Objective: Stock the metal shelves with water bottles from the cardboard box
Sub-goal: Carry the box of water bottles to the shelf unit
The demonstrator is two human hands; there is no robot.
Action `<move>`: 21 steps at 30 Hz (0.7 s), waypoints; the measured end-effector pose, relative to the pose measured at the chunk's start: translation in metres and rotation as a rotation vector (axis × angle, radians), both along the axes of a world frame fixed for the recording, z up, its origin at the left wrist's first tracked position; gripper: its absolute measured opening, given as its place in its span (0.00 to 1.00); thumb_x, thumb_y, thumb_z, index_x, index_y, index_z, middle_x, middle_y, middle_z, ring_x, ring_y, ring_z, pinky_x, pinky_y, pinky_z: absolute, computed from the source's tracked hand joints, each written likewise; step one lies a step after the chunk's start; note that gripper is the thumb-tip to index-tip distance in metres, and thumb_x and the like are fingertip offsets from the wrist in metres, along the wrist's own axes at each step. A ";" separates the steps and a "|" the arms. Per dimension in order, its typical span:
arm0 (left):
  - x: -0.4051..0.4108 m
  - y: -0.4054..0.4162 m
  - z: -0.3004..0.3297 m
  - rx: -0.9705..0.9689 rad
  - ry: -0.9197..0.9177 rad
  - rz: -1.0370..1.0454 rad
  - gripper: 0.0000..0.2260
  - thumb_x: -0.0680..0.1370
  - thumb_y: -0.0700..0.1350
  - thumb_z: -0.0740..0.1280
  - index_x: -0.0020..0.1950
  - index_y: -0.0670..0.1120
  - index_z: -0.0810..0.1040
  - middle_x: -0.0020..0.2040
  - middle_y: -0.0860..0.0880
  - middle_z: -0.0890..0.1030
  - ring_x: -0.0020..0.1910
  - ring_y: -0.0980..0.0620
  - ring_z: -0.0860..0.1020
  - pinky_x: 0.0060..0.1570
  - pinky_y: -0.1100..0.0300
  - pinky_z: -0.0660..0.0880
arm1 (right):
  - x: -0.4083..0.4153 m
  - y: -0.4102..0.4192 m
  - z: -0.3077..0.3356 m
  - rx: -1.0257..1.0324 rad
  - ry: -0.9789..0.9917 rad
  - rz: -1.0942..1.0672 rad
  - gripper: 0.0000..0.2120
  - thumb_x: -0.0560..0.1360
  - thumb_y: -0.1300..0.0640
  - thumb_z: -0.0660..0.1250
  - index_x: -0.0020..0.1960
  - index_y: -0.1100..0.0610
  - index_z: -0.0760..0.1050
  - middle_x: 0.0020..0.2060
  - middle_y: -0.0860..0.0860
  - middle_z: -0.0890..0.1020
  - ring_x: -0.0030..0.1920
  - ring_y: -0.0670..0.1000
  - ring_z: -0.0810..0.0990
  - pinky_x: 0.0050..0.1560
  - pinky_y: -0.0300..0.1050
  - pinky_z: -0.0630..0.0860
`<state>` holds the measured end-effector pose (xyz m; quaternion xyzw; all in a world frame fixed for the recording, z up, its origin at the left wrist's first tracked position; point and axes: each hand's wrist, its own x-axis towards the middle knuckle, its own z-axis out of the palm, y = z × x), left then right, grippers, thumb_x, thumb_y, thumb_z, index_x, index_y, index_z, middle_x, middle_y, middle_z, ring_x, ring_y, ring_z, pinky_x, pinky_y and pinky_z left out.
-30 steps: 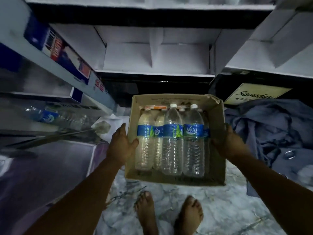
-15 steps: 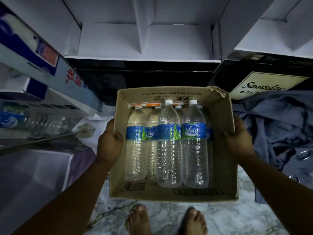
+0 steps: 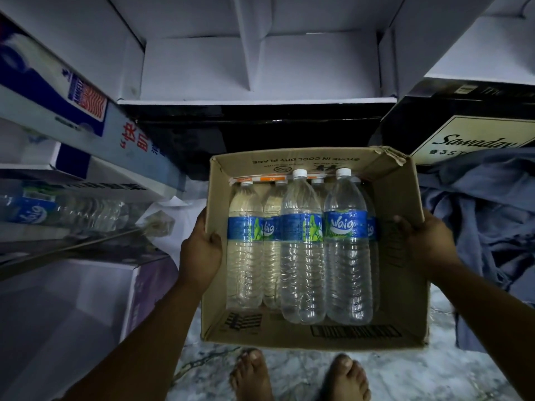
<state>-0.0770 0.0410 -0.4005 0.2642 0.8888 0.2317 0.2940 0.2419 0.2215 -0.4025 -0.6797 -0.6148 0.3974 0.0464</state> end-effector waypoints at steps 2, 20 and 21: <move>-0.001 -0.002 -0.003 -0.001 0.012 -0.010 0.22 0.81 0.38 0.60 0.76 0.46 0.65 0.55 0.36 0.81 0.51 0.37 0.79 0.46 0.63 0.67 | -0.001 0.000 0.002 -0.012 -0.004 -0.007 0.14 0.78 0.53 0.66 0.59 0.60 0.74 0.46 0.55 0.79 0.47 0.57 0.78 0.48 0.50 0.74; -0.009 -0.006 -0.012 -0.022 -0.005 0.020 0.19 0.81 0.40 0.62 0.73 0.43 0.70 0.56 0.38 0.81 0.55 0.37 0.78 0.52 0.60 0.69 | -0.004 -0.002 0.005 -0.047 -0.016 -0.030 0.05 0.79 0.57 0.65 0.53 0.56 0.74 0.41 0.56 0.79 0.44 0.59 0.79 0.47 0.56 0.77; -0.008 -0.006 -0.010 -0.023 -0.003 0.015 0.19 0.81 0.40 0.62 0.73 0.43 0.69 0.56 0.37 0.81 0.55 0.37 0.79 0.52 0.60 0.68 | -0.003 -0.003 0.005 -0.063 -0.002 -0.027 0.04 0.79 0.57 0.65 0.53 0.55 0.73 0.42 0.56 0.80 0.45 0.59 0.79 0.48 0.58 0.78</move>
